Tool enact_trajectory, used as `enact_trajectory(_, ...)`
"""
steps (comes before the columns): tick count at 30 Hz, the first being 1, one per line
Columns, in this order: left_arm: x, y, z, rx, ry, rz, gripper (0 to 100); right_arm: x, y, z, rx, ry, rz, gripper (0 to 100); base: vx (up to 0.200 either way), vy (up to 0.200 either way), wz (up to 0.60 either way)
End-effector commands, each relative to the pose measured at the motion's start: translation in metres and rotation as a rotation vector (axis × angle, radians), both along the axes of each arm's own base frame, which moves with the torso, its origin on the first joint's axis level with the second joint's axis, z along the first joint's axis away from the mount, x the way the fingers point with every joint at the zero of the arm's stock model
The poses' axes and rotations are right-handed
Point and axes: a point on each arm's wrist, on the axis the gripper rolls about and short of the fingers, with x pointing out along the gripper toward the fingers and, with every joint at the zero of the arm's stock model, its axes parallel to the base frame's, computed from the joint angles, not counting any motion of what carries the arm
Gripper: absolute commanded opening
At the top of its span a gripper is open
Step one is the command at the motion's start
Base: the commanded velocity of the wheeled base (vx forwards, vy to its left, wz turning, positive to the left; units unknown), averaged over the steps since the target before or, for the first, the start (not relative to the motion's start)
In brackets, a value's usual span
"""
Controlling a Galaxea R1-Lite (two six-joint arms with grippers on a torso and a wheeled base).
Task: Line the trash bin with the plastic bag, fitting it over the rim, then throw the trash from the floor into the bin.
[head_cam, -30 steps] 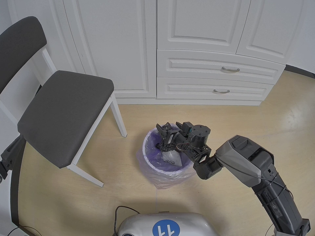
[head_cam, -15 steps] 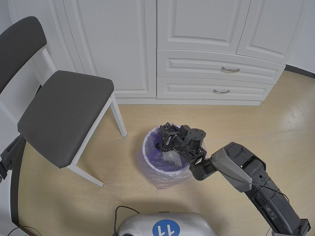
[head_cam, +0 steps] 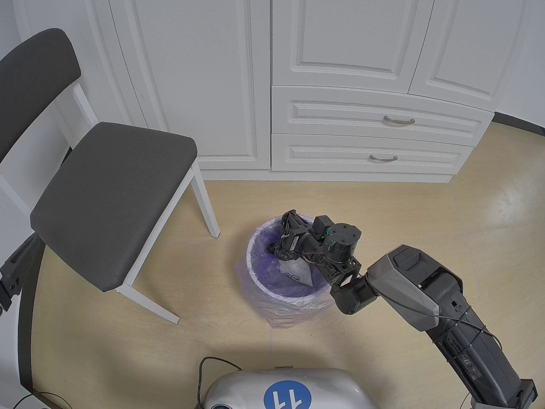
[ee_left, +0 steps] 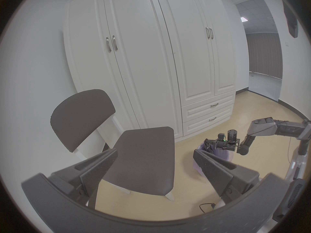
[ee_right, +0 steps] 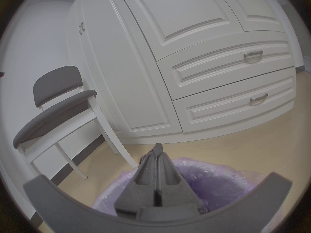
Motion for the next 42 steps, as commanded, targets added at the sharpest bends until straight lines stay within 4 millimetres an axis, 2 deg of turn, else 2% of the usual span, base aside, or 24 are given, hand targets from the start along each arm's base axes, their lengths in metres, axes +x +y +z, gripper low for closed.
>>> enact_trajectory(1, 0.000, 0.000, 0.000, 0.002, 0.001, 0.001, 100, -0.018, -0.019, 0.011, -0.064, 0.026, 0.041, 0, 0.000, 0.000, 0.00)
enact_trajectory(2, 0.000, 0.000, 0.000, 0.001, 0.002, 0.001, 100, -0.025, -0.021, 0.013, -0.078, 0.038, 0.085, 0, 0.000, 0.000, 0.00)
enact_trajectory(4, 0.000, 0.000, 0.000, 0.002, 0.001, 0.001, 100, -0.026, -0.022, 0.012, -0.082, 0.041, 0.090, 0, 0.000, 0.000, 0.00)
enact_trajectory(5, 0.000, 0.000, 0.000, 0.002, 0.001, 0.001, 100, -0.042, -0.035, 0.013, -0.118, 0.082, 0.175, 0, 0.000, 0.000, 0.00)
enact_trajectory(7, 0.000, 0.000, 0.000, 0.002, 0.001, 0.001, 100, -0.053, -0.044, 0.011, -0.173, 0.111, 0.226, 0, 0.000, 0.000, 0.00)
enact_trajectory(9, 0.000, 0.000, -0.001, 0.002, 0.002, 0.001, 100, -0.056, -0.046, 0.008, -0.193, 0.118, 0.240, 0, 0.000, 0.000, 0.00)
enact_trajectory(10, 0.000, 0.000, -0.001, 0.003, 0.005, 0.001, 100, -0.057, -0.048, 0.000, -0.226, 0.119, 0.247, 0, 0.000, 0.000, 0.00)
enact_trajectory(17, 0.000, 0.000, -0.002, 0.003, 0.005, 0.000, 100, -0.055, -0.042, -0.023, -0.238, 0.142, 0.259, 0, 0.000, 0.000, 0.00)
enact_trajectory(26, 0.000, 0.000, -0.002, 0.003, 0.005, 0.001, 100, -0.045, -0.036, -0.014, -0.204, 0.085, 0.239, 0, 0.000, 0.000, 0.00)
enact_trajectory(30, 0.000, 0.000, -0.002, 0.003, 0.005, 0.001, 100, -0.039, -0.037, -0.021, -0.205, 0.090, 0.211, 0, 0.000, 0.000, 0.00)
enact_trajectory(37, 0.000, 0.000, -0.002, 0.003, 0.005, 0.001, 100, -0.028, -0.035, -0.048, -0.211, 0.115, 0.193, 0, 0.000, 0.000, 0.00)
enact_trajectory(42, 0.000, 0.000, -0.002, 0.003, 0.005, 0.001, 100, -0.027, -0.036, -0.049, -0.210, 0.114, 0.190, 0, 0.000, 0.000, 0.00)
